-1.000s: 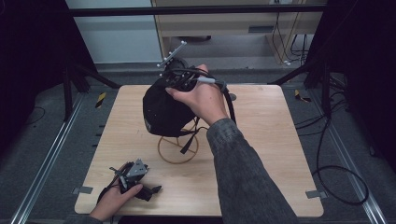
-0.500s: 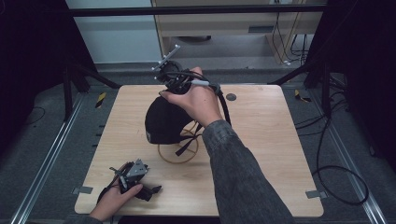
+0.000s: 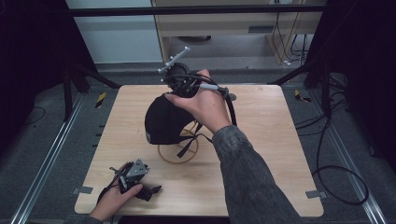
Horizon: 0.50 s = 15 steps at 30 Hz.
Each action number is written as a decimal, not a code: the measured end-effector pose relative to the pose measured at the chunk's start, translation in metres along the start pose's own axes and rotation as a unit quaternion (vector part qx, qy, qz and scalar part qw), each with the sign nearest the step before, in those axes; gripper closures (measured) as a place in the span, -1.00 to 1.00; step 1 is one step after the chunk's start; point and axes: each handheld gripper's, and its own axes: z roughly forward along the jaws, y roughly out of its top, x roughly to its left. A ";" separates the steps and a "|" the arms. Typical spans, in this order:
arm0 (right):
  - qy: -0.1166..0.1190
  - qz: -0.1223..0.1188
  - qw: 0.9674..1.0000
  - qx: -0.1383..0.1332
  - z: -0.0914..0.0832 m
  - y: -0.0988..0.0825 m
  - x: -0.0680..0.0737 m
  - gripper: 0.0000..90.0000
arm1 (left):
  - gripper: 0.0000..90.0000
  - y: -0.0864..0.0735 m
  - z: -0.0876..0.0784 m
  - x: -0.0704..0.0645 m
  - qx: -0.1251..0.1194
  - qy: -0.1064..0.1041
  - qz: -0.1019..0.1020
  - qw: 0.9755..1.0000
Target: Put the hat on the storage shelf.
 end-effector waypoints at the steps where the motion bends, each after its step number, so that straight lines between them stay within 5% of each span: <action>1: 0.002 0.005 1.000 -0.004 -0.002 -0.003 0.000 0.39 | -1.00 0.000 0.000 0.000 0.000 0.000 0.000 1.000; 15: 0.003 0.019 1.000 -0.023 -0.012 -0.015 0.000 0.29 | -1.00 0.000 0.000 0.000 0.000 0.000 0.000 1.000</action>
